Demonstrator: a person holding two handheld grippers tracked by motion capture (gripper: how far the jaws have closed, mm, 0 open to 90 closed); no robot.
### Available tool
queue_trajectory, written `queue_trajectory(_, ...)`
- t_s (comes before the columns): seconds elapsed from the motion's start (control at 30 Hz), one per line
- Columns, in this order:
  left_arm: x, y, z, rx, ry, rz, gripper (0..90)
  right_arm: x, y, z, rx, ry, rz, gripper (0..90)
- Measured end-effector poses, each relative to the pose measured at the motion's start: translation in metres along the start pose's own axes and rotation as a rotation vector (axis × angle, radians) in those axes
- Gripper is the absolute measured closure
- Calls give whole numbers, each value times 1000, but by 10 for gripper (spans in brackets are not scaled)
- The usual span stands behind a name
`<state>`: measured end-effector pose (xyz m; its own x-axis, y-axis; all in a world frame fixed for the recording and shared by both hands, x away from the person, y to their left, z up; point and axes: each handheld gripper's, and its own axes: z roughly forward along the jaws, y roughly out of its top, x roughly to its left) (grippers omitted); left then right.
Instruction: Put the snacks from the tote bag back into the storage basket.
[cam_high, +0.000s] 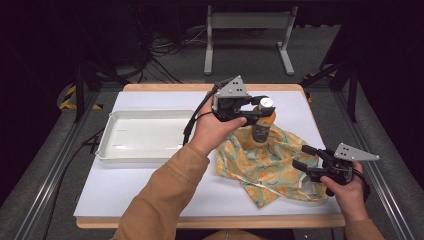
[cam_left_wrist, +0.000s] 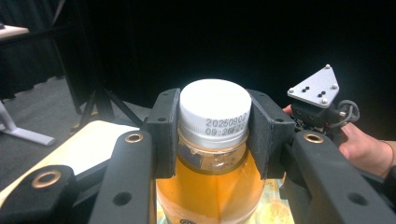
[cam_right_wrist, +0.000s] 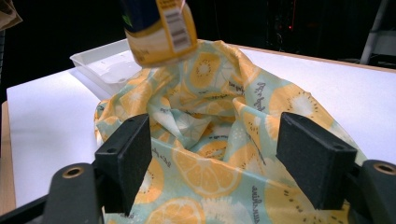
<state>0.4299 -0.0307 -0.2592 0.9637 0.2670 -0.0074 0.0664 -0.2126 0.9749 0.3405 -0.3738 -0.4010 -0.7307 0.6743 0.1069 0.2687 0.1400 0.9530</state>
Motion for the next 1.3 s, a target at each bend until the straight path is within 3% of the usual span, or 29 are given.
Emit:
queue_trajectory(0.57,10,-2,-71,0,71,-3,584,7,-1,4,17,13,-4,285)
queue_trajectory(0.9,15,-5,-102,17,116,8,584,8,-1,5,21,17,-6,285)
queue_trajectory(1.3,24,-17,-131,19,171,-21,583,9,-3,7,33,18,-6,285)
